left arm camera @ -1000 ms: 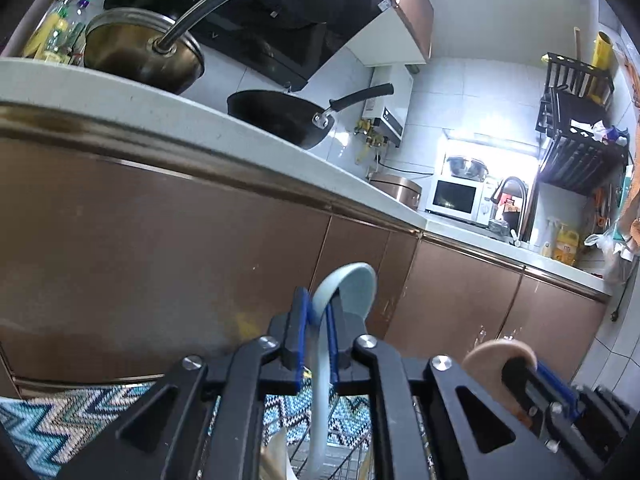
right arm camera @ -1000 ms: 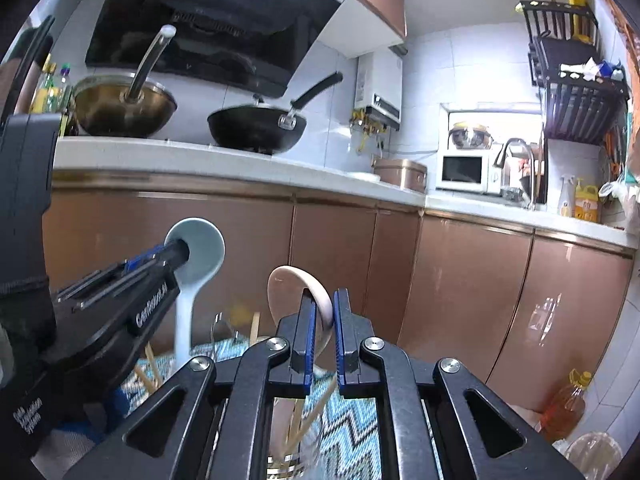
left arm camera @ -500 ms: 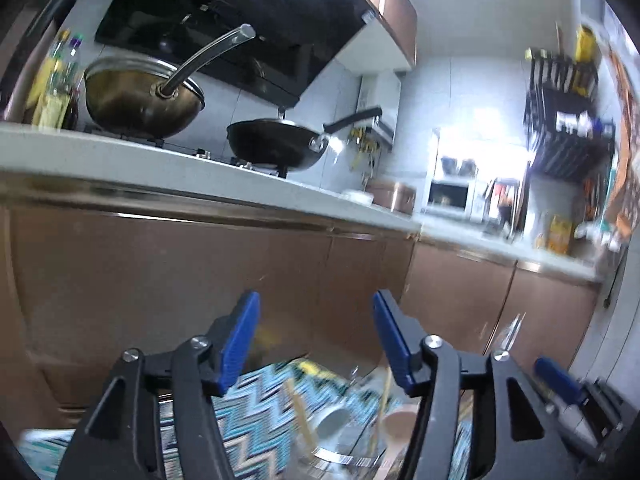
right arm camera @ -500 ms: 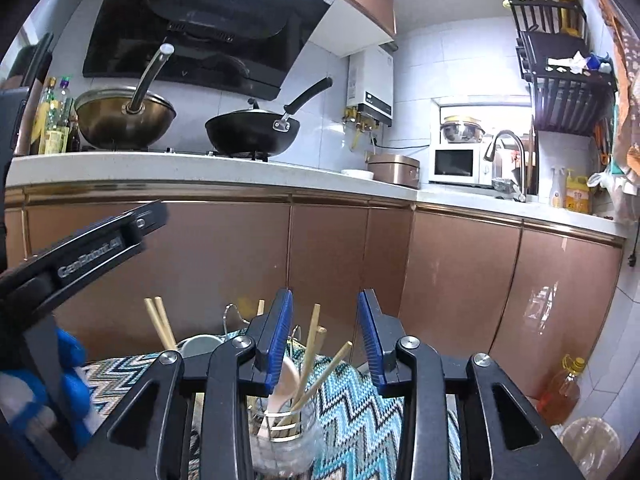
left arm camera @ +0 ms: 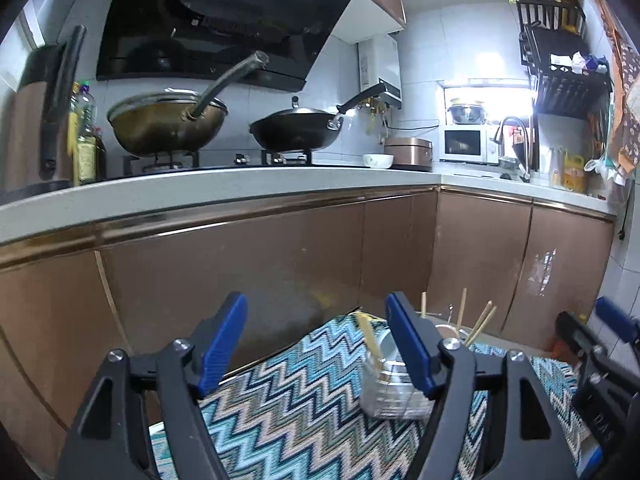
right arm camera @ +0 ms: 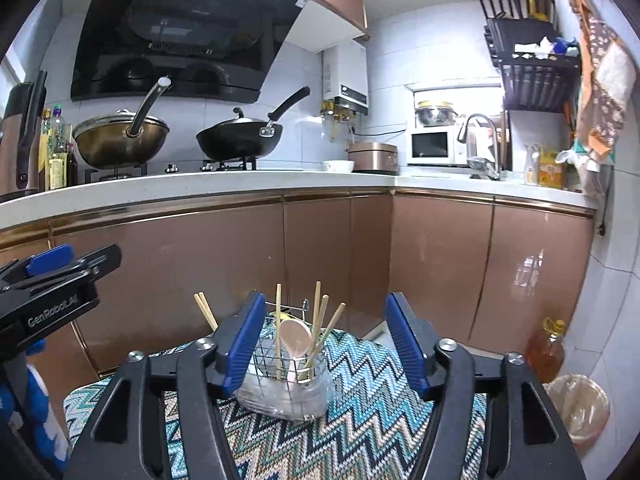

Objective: Organize utensils

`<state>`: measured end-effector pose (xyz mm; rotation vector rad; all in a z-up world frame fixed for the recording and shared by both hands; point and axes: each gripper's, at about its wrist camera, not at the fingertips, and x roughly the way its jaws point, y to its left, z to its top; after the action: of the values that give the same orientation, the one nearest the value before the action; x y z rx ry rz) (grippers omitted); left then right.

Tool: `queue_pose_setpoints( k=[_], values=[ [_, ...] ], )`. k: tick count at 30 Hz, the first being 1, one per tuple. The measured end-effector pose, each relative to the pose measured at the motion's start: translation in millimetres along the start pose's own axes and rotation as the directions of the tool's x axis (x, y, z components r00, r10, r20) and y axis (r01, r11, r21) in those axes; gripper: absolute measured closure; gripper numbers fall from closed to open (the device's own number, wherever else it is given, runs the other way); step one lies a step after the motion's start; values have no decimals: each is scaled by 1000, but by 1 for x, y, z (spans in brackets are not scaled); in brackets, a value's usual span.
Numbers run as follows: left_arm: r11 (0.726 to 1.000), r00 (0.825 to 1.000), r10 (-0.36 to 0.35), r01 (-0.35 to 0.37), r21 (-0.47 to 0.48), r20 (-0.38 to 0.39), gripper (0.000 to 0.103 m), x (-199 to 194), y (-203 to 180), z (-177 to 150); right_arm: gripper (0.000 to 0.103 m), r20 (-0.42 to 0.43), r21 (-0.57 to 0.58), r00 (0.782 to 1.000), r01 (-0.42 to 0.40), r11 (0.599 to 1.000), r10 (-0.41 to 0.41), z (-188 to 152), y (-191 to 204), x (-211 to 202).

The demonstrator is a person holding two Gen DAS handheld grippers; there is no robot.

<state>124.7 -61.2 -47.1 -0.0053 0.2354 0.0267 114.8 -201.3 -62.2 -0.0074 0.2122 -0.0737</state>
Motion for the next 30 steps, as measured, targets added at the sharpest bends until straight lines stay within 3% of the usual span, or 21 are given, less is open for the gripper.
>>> queue_pose_setpoints(
  k=[13,24,30],
  values=[
    [999,999,34,-34,7,38,25,-46,19,1,0,-17,5,994,105,994,-105,-3,-8,-47],
    [1000,998,17,-17,6,57,25,-65,30,5,0,-10,-5,977,214,977,-214,-5,-24,-67],
    [998,998,-6,2,60,68,22,-75,43,11,0,9,-3,971,240,971,-240,-1,-30,-82]
  ],
)
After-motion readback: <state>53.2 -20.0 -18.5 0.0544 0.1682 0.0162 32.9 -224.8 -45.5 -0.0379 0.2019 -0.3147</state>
